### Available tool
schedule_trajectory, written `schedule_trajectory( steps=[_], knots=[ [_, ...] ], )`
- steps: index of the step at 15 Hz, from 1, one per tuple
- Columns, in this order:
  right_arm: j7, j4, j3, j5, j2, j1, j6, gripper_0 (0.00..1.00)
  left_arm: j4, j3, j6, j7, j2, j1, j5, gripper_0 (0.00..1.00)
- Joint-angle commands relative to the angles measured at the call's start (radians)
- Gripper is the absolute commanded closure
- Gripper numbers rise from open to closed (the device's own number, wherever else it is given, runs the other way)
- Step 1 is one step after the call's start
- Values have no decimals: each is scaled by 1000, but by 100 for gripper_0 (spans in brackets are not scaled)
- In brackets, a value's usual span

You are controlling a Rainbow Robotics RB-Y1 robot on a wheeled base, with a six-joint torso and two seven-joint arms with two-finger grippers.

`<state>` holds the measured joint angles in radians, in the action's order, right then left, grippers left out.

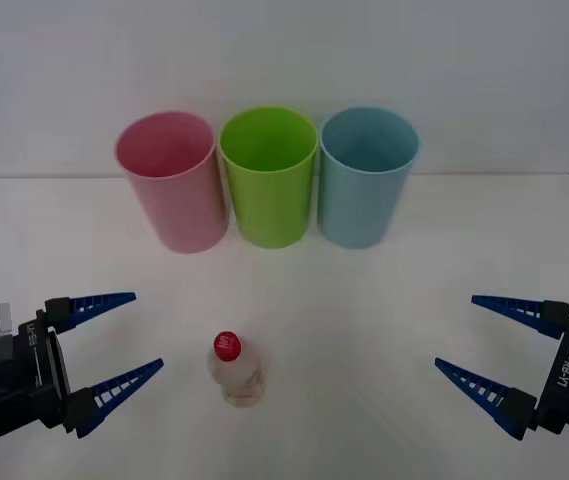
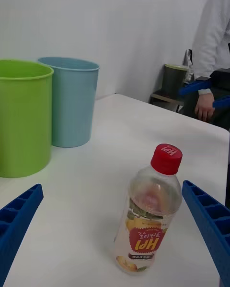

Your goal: Grasp the object on the table and drop it into the matching bin: aluminum can to the light blue bin, PET bottle to the pink bin.

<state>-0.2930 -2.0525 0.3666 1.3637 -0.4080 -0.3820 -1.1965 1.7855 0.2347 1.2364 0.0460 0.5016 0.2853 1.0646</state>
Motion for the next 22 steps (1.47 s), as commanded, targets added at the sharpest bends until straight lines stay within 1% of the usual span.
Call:
schedule_trajectory(
  steps=[1,4,7,11,14,17,21,22],
  knots=[
    [0,0,0,0,0,0,0,0,2,-12,8,-2,-8,0,11,0],
    [0,0,0,0,0,0,0,0,5,-11,12,-5,-9,-8,23,0],
    [0,0,0,0,0,0,0,0,-43,-8,29,-23,-9,-29,20,0],
    [0,0,0,0,0,0,0,0,-144,34,130,-52,-9,-60,14,0],
    [0,0,0,0,0,0,0,0,-235,34,221,-74,-9,-89,2,0],
    [0,0,0,0,0,0,0,0,-319,-17,250,-183,-3,-115,0,0],
    [0,0,0,0,0,0,0,0,-330,-69,232,-281,-3,-124,-5,1],
    [0,0,0,0,0,0,0,0,-330,-87,210,-318,-3,-127,-5,0]
  ],
)
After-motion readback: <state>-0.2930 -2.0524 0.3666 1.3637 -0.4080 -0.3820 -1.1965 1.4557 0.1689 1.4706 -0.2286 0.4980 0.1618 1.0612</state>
